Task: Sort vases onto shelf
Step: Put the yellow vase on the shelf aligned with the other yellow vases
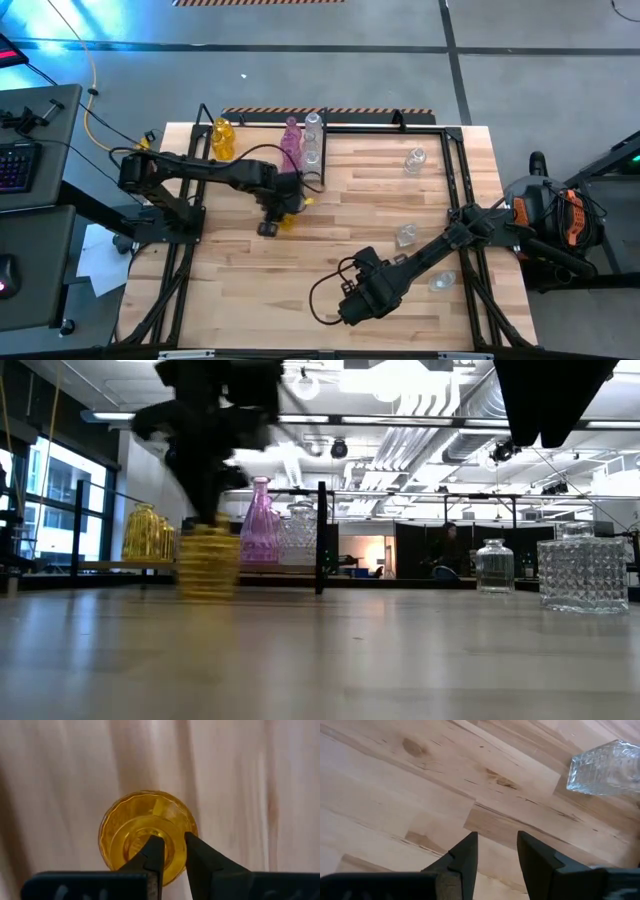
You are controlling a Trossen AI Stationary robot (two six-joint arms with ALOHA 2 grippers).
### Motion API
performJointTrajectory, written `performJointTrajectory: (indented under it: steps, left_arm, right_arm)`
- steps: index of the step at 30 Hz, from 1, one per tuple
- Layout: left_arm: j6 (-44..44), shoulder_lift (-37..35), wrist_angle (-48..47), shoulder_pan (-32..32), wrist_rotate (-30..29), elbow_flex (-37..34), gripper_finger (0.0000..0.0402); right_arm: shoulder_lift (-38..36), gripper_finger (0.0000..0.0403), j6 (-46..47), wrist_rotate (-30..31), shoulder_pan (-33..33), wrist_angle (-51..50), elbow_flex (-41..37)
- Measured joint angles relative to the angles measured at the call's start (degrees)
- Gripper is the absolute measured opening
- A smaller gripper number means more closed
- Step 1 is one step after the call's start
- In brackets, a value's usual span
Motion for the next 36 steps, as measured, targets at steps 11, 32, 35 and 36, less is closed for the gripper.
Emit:
performJointTrajectory:
  steps: [11,32,35,36]
  left_arm:
    - [-2.4,-15.6,-9.6,9.4,-3.8,-7.1,0.0042]
    - [-2.4,-31.4,-12.0,32.3,-13.6,-13.8,0.0042]
    - [-1.2,-31.4,-12.2,34.8,-13.7,-13.8,0.0042]
    - [-1.0,-31.4,-12.2,35.7,-13.8,-13.8,0.0042]
  right_arm:
    - [0.0,0.0117,-0.4,1.6,0.1,0.1,0.0]
    - [0.0,0.0117,-0.2,1.6,-0.2,2.5,0.0]
    - [0.0,0.0117,-0.2,1.5,-0.2,3.2,0.0]
    - [0.0,0.0117,-0.2,1.5,-0.2,3.3,0.0]
